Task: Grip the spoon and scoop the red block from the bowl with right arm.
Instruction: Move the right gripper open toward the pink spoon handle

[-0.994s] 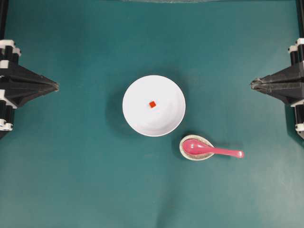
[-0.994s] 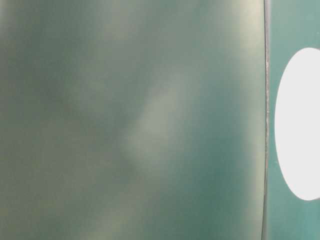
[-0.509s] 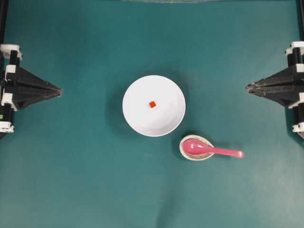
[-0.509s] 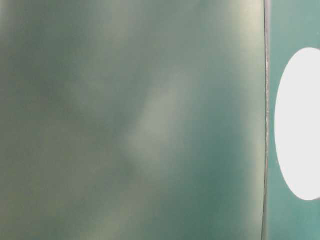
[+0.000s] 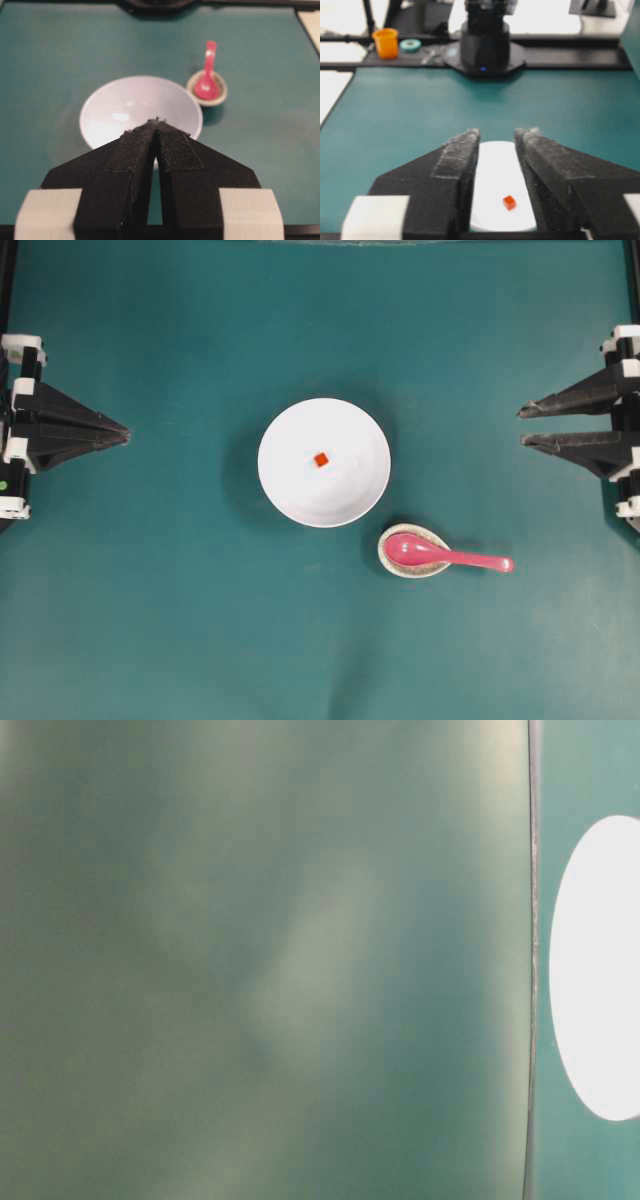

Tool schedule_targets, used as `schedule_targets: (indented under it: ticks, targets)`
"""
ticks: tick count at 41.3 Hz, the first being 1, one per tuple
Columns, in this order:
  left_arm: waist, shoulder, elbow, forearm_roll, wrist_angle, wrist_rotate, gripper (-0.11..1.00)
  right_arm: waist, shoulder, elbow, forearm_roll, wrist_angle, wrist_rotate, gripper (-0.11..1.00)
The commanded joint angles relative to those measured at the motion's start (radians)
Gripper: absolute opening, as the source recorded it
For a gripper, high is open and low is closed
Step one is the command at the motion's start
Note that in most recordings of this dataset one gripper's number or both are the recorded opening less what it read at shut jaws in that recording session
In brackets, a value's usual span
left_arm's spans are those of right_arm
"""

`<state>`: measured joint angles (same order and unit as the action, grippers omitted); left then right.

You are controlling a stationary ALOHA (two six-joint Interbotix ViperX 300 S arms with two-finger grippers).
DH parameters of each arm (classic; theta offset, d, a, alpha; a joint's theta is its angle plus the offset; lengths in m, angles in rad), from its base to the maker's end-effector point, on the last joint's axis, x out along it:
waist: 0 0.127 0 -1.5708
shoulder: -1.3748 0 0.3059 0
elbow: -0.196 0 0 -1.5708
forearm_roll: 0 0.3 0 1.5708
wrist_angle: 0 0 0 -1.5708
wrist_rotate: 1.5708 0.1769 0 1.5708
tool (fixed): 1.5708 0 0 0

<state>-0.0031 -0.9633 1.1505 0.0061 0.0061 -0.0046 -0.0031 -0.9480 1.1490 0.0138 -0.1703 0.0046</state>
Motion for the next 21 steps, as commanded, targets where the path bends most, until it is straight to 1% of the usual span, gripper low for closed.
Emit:
schedule_targets:
  ticks: [1, 6, 16, 21]
  targets:
    - [-0.002, 0.008, -0.026, 0.002, -0.005, -0.002, 0.0, 0.003, 0.011, -0.028, 0.012, -0.003, 0.002, 0.44]
    - [-0.002, 0.008, -0.026, 0.002, -0.005, -0.002, 0.0, 0.003, 0.02, -0.028, 0.023, 0.006, 0.006, 0.47]
    - [-0.002, 0.008, -0.026, 0.002, 0.005, -0.005, 0.0, 0.017, 0.058, -0.015, 0.052, 0.014, 0.029, 0.47]
    - [-0.002, 0.008, -0.026, 0.003, 0.02, -0.011, 0.0, 0.034, 0.095, -0.006, 0.067, 0.002, 0.029, 0.47]
